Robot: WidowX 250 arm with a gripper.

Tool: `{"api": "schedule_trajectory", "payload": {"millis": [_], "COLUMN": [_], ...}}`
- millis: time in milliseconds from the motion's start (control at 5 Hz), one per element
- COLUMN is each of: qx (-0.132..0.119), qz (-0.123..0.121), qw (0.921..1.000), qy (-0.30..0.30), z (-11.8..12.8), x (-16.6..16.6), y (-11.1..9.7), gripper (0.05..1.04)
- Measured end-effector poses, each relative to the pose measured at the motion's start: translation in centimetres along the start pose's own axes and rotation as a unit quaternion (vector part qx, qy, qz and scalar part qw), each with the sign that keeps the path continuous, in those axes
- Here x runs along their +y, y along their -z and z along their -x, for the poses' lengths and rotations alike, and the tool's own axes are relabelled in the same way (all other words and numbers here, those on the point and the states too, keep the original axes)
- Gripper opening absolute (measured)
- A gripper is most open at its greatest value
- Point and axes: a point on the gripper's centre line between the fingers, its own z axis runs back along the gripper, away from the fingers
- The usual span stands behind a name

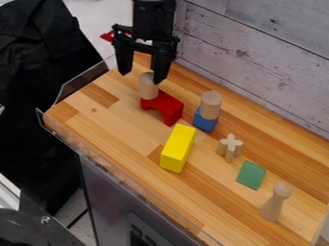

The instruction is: Take the cylinder off of the red arc and put it on top of the plus

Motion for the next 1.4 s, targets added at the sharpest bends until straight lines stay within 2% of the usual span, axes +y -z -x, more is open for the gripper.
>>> {"api": "schedule_trajectory", "payload": {"millis": [200, 400, 600, 800, 1000, 1200, 1400], "qx": [-0.001, 0.006, 0.008, 0.005, 0.004, -0.004, -0.079], "qz": [0.000, -0.003, -0.007, -0.011, -0.018, -0.031, -0.081], "qw": [1.0000, 0.9999, 0.9999, 0.9998, 0.9995, 0.9984, 0.9875], "qy": [0.002, 0.012, 0.013, 0.017, 0.024, 0.047, 0.110], "z": [0.0, -0.3, -0.4, -0.5, -0.5, -0.7, -1.1], "x": [-0.1, -0.6, -1.0, -1.4, -1.8, -2.9, -6.5], "y": [0.0, 0.4, 1.0, 1.2, 1.2, -0.5, -6.1], "gripper": [1.000, 0.949, 0.662, 0.518, 0.518, 0.518, 0.518]}}
